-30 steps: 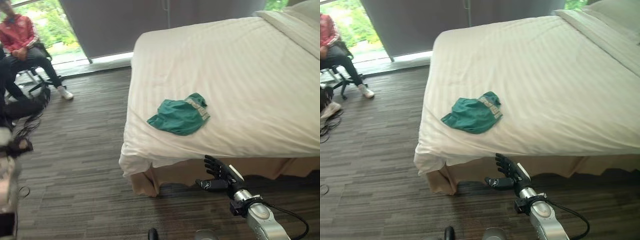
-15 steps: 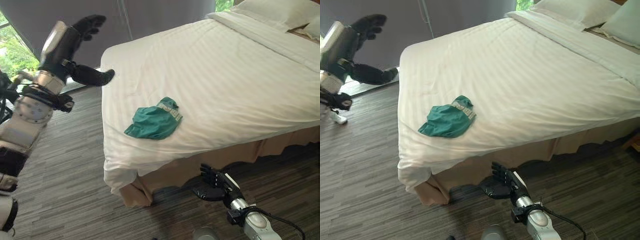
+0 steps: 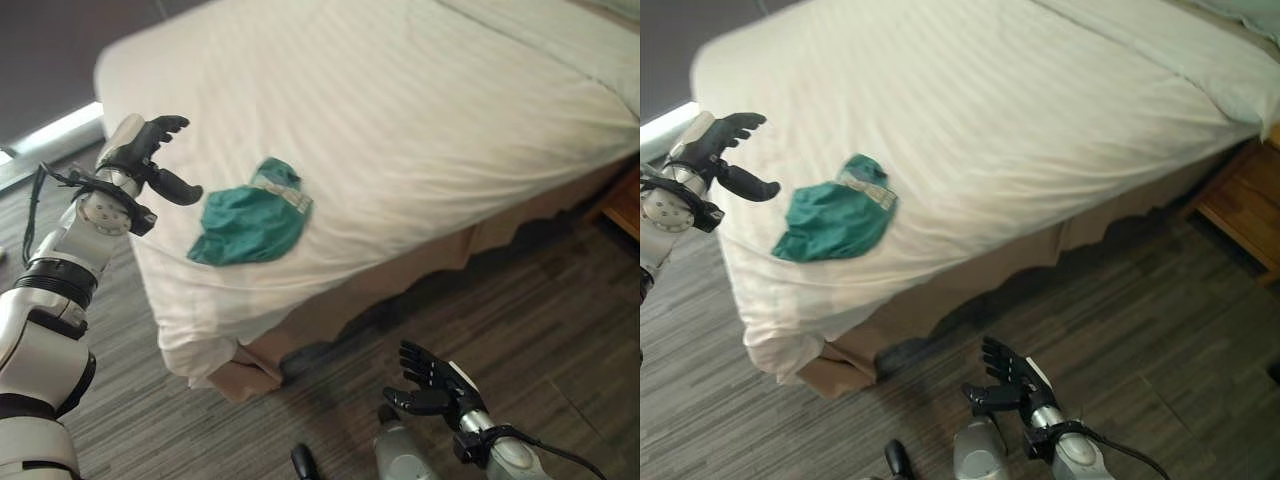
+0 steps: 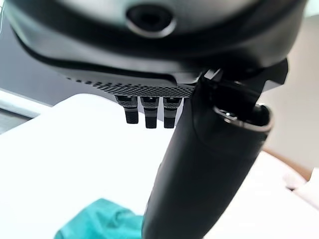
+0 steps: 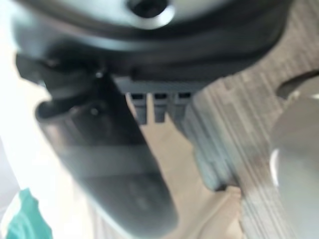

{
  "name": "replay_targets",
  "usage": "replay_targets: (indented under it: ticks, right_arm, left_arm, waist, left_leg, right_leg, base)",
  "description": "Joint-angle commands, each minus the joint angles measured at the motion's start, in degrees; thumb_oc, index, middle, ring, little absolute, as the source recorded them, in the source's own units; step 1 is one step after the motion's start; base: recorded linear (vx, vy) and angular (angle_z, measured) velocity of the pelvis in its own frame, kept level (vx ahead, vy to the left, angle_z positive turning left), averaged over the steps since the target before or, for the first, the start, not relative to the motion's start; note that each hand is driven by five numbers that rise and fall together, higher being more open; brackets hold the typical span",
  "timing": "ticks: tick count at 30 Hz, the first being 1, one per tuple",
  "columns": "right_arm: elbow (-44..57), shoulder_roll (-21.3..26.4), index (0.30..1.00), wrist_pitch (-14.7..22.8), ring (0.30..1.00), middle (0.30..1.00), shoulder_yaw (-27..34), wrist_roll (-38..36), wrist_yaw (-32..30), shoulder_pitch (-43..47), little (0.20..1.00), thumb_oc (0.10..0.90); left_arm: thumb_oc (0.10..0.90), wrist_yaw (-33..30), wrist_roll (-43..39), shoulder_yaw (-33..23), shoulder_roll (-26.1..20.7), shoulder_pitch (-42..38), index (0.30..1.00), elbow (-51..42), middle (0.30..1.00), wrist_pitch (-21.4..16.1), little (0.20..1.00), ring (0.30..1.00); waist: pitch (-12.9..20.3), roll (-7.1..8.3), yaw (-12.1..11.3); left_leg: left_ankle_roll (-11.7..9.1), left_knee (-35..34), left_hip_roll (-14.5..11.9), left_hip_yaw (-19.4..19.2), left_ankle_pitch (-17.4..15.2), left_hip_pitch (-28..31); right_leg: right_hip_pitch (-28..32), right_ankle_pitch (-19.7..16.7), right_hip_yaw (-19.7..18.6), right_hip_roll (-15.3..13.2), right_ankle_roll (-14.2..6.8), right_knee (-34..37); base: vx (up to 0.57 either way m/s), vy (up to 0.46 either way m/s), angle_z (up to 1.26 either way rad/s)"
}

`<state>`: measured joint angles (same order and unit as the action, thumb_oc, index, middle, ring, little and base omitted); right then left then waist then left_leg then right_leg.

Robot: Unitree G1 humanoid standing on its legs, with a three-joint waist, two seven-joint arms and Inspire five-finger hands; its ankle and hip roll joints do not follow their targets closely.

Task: Pick up bed clothes into laundry basket.

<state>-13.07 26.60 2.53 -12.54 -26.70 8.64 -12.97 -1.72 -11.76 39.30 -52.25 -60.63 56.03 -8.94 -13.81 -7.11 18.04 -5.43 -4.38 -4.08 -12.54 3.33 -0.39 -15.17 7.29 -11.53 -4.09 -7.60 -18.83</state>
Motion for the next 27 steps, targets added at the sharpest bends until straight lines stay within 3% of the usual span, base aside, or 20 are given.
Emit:
replay_targets:
  ticks: [1, 6, 7, 11, 14, 19, 20, 21, 27]
  right_arm:
    - [4.38, -0.28, 0.9, 6.22, 0.9, 0.9, -1.08, -3.24, 2.65, 3.43, 0.9, 0.8]
    - [4.57, -0.06, 0.9, 6.37, 0.9, 0.9, -2.63, -2.89, 2.82, 4.0, 0.9, 0.8]
    - [5.0, 0.03, 0.9, 6.56, 0.9, 0.9, -2.83, -3.27, 3.06, 4.09, 0.9, 0.8]
    - [4.79, 0.11, 0.9, 6.76, 0.9, 0.9, -2.93, -3.13, 2.43, 4.36, 0.9, 0.8]
    - [4.68, -0.38, 0.9, 6.62, 0.9, 0.9, -3.01, -3.15, 1.82, 4.62, 0.9, 0.8]
    - [4.91, -0.86, 0.9, 6.46, 0.9, 0.9, -3.67, -3.39, 0.96, 4.19, 0.9, 0.8]
    - [5.02, -0.76, 0.9, 6.34, 0.9, 0.9, -3.71, -3.26, 0.96, 4.02, 0.9, 0.8]
    - [5.04, -0.64, 0.9, 6.26, 0.9, 0.9, -3.66, -3.17, 1.05, 3.72, 0.9, 0.8]
    - [4.88, -0.54, 0.9, 6.22, 0.9, 0.9, -3.38, -3.24, 1.16, 3.21, 0.9, 0.8]
  left_arm:
    - [0.8, -1.69, -0.86, -4.87, -2.92, -10.34, 0.9, 0.73, 0.9, -3.89, 0.9, 0.9]
    - [0.8, -0.88, 2.48, -4.67, -1.24, -9.08, 0.9, 3.72, 0.9, -3.39, 0.9, 0.9]
    - [0.8, 0.2, 3.26, -5.38, 0.98, -7.37, 0.9, 4.01, 0.9, -3.57, 0.9, 0.9]
    - [0.8, 0.62, 3.72, -6.94, 3.62, -4.63, 0.9, 4.94, 0.9, -2.87, 0.9, 0.9]
    - [0.8, 1.6, 7.32, -6.85, 7.15, -2.84, 0.9, 9.3, 0.9, -0.82, 0.9, 0.9]
    - [0.8, 0.23, 9.43, -11.8, 14.09, 2.23, 0.9, 14.7, 0.9, 2.02, 0.9, 0.9]
    - [0.497, 0.42, 10.03, -12.35, 14.61, 2.85, 0.446, 15.0, 0.446, 2.28, 0.446, 0.446]
    - [0.4, 0.38, 10.16, -12.99, 15.27, 3.01, 0.3, 15.38, 0.3, 2.66, 0.3, 0.3]
    - [0.4, 0.04, 8.99, -13.79, 14.49, 2.76, 0.3, 14.76, 0.3, 2.62, 0.3, 0.3]
  waist:
    - [-0.14, 1.59, 0.21]
    - [-1.91, 1.27, 1.42]
    - [-3.33, 1.35, 2.66]
    - [-4.38, 1.03, 3.47]
    - [-5.39, 0.72, 4.54]
    - [-6.13, 0.41, 5.56]
    - [-6.2, 0.38, 5.67]
    - [-6.11, 0.31, 5.74]
    - [-5.69, -0.13, 5.57]
  left_leg:
    - [-1.61, 2.19, -0.95, 1.59, -2.5, 1.54]
    - [-1.88, 0.94, -1.2, -0.21, -1.71, 1.14]
    - [-2.0, 0.87, -1.22, -1.15, -1.58, 0.73]
    - [-2.05, 0.67, -1.12, -1.65, -1.44, 0.42]
    - [-2.1, 0.44, -1.08, -2.26, -1.37, 0.46]
    - [-2.02, 0.41, -0.81, -2.64, -1.67, 0.73]
    - [-2.01, 0.44, -0.78, -2.76, -1.76, 0.82]
    - [-2.0, 0.44, -0.76, -2.89, -1.83, 0.94]
    - [-2.04, 0.37, -0.69, -2.74, -1.93, 1.08]
  right_leg:
    - [8.7, -7.06, 1.65, -1.31, -2.18, 18.09]
    - [6.37, -7.42, 0.13, -0.71, -2.28, 17.33]
    - [5.15, -7.46, -0.62, -0.47, -2.24, 16.89]
    - [4.37, -7.49, -1.06, -0.43, -2.18, 16.65]
    - [4.03, -7.52, -1.58, -0.41, -2.2, 16.53]
    - [3.99, -7.07, -2.07, -0.47, -2.03, 16.35]
    - [4.07, -7.06, -2.19, -0.52, -2.01, 16.41]
    - [4.24, -7.05, -2.3, -0.6, -2.0, 16.57]
    - [4.7, -7.09, -2.16, -0.89, -1.98, 17.06]
  base:
    - [0.02, 0.039, -0.29]
    - [0.01, 0.03, -0.24]
    - [-0.01, 0.02, -0.31]
    - [0.02, 0.018, -0.18]
    - [0.01, 0.007, -0.02]
    - [0.02, 0.018, -0.08]
    - [0.03, 0.02, -0.13]
    - [0.02, 0.01, -0.05]
    - [0.0, 0.0, -0.01]
